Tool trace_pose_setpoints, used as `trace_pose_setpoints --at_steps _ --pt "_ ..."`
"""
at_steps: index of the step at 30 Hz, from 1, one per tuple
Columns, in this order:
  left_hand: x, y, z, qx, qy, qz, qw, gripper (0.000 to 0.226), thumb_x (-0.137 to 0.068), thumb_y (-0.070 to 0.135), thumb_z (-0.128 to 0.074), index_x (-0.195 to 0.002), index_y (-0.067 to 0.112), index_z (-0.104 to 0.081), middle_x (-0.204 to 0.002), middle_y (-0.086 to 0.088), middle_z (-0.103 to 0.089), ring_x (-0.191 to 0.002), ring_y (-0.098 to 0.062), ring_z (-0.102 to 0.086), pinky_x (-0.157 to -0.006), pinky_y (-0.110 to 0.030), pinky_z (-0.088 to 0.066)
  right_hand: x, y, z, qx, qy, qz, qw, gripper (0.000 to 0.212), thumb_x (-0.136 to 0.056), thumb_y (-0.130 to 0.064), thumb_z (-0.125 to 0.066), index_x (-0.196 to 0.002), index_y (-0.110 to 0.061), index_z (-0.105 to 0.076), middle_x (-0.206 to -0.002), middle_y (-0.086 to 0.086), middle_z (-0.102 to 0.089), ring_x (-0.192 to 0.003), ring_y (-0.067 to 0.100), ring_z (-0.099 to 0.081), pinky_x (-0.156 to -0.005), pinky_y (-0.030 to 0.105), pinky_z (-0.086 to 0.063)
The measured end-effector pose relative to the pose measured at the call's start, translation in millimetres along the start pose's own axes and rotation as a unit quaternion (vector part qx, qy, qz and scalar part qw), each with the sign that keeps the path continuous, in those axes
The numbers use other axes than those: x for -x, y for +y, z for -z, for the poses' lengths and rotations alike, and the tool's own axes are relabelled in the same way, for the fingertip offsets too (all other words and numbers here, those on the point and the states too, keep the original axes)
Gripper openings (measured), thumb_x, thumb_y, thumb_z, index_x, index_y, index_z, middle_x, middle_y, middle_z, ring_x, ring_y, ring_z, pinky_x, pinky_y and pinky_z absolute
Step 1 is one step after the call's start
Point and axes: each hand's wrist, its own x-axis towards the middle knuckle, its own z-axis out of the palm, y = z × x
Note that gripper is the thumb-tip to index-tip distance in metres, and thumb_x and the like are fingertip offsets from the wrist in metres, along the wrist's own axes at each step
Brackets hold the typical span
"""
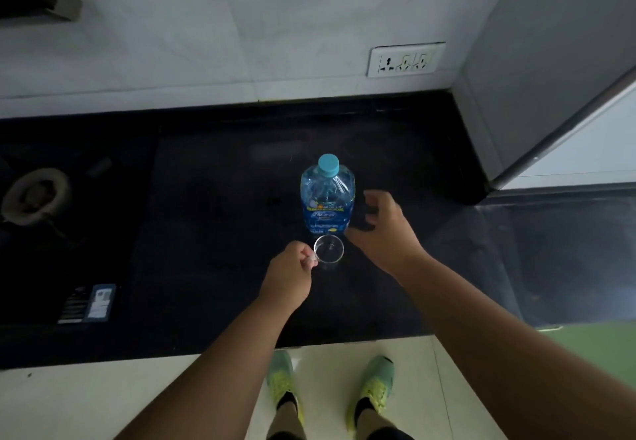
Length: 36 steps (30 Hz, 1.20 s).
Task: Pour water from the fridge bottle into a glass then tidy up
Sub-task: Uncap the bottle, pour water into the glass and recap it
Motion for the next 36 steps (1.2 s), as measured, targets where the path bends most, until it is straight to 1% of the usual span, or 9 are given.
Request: trace_pose_setpoints --at_steps 6,10,13,16,18,22,27,30,36 --pt "-8.7 3.7 -0.4 -0.007 0.013 -0.006 1.0 0.005 -0.103 0.02 -0.061 -0.103 0.025 -0.061 -0.108 0.007 -0.069 -0.094 -0.009 -0.067 -0.072 -0.021 -0.05 -15.6 -46.5 8.0 0.027 -0.006 0.132 0.991 0.11 -0.076 -0.037 -0.09 -0.161 -0.033 -0.021 -0.168 -0.008 -0.023 -0.153 0.017 -0.028 -0.122 0.04 -0.034" --pt "-12.3 6.0 7.0 -0.021 -0.009 -0.01 1.0 0.018 -0.099 0.023 -0.067 -0.116 0.024 -0.062 -0.122 0.005 -0.061 -0.097 -0.009 -0.064 -0.078 -0.024 -0.05 -24.2 -52.6 0.5 0.077 -0.053 0.116 0.989 0.11 -0.076 -0.03 -0.091 -0.161 -0.029 -0.021 -0.166 -0.005 -0.026 -0.147 0.021 -0.038 -0.118 0.041 -0.04" --pt "-10.3 7.8 19.2 -0.017 -0.012 0.0 1.0 0.035 -0.097 0.022 -0.067 -0.131 0.026 -0.057 -0.134 0.007 -0.054 -0.103 -0.008 -0.064 -0.087 -0.029 -0.054 -25.9 -46.3 -7.1 0.089 -0.04 0.11 0.989 0.099 -0.079 -0.015 -0.087 -0.157 -0.027 -0.027 -0.162 -0.003 -0.029 -0.139 0.022 -0.048 -0.103 0.03 -0.047" --pt "-5.5 16.3 36.3 0.014 -0.004 -0.006 1.0 0.041 -0.099 0.02 -0.065 -0.138 0.029 -0.053 -0.143 0.007 -0.05 -0.115 -0.008 -0.063 -0.097 -0.031 -0.055 -31.1 -49.4 -11.4 0.081 -0.031 0.09 0.992 0.095 -0.08 -0.008 -0.085 -0.153 -0.027 -0.027 -0.161 0.002 -0.023 -0.136 0.025 -0.048 -0.099 0.03 -0.049" --pt "-2.3 25.6 49.8 0.025 -0.001 -0.021 0.999 0.047 -0.099 0.022 -0.066 -0.142 0.03 -0.05 -0.147 0.007 -0.047 -0.121 -0.007 -0.059 -0.098 -0.029 -0.053 -34.0 -55.3 -10.0 0.072 -0.032 0.079 0.994 0.092 -0.079 -0.009 -0.086 -0.149 -0.026 -0.03 -0.153 0.005 -0.035 -0.127 0.023 -0.054 -0.092 0.029 -0.049" --pt "7.5 56.2 81.8 0.036 0.006 -0.078 0.996 0.067 -0.096 0.026 -0.072 -0.154 0.031 -0.039 -0.158 0.007 -0.038 -0.134 -0.005 -0.051 -0.105 -0.029 -0.048 -20.6 -66.7 2.0 0.024 0.032 0.061 0.997 0.083 -0.08 -0.014 -0.086 -0.144 -0.028 -0.036 -0.143 0.0 -0.044 -0.123 0.022 -0.058 -0.091 0.035 -0.055" --pt "34.1 112.0 133.1 0.021 0.009 -0.205 0.978 0.096 -0.085 0.031 -0.084 -0.159 0.041 -0.025 -0.163 0.016 -0.027 -0.148 -0.004 -0.035 -0.121 -0.041 -0.04 20.4 -105.6 43.9 0.017 0.116 0.123 0.985 0.083 -0.075 -0.026 -0.091 -0.139 -0.037 -0.038 -0.137 -0.011 -0.05 -0.119 0.012 -0.058 -0.09 0.038 -0.059" --pt "56.1 147.4 165.0 0.02 0.022 -0.274 0.961 0.105 -0.079 0.034 -0.089 -0.159 0.045 -0.022 -0.161 0.021 -0.029 -0.147 0.0 -0.034 -0.12 -0.04 -0.04 54.0 -142.0 82.1 0.038 0.117 0.168 0.978 0.084 -0.068 -0.035 -0.092 -0.134 -0.043 -0.041 -0.126 -0.017 -0.057 -0.107 0.007 -0.063 -0.087 0.037 -0.059" --pt "107.0 206.6 214.5 0.121 -0.042 -0.338 0.932 0.113 -0.071 0.028 -0.096 -0.154 0.054 -0.024 -0.137 0.028 -0.058 -0.126 0.001 -0.062 -0.103 -0.033 -0.055 126.4 -203.8 149.7 -0.02 0.059 0.246 0.967 0.086 -0.063 -0.031 -0.098 -0.134 -0.04 -0.052 -0.118 -0.023 -0.067 -0.105 -0.003 -0.067 -0.086 0.026 -0.061"
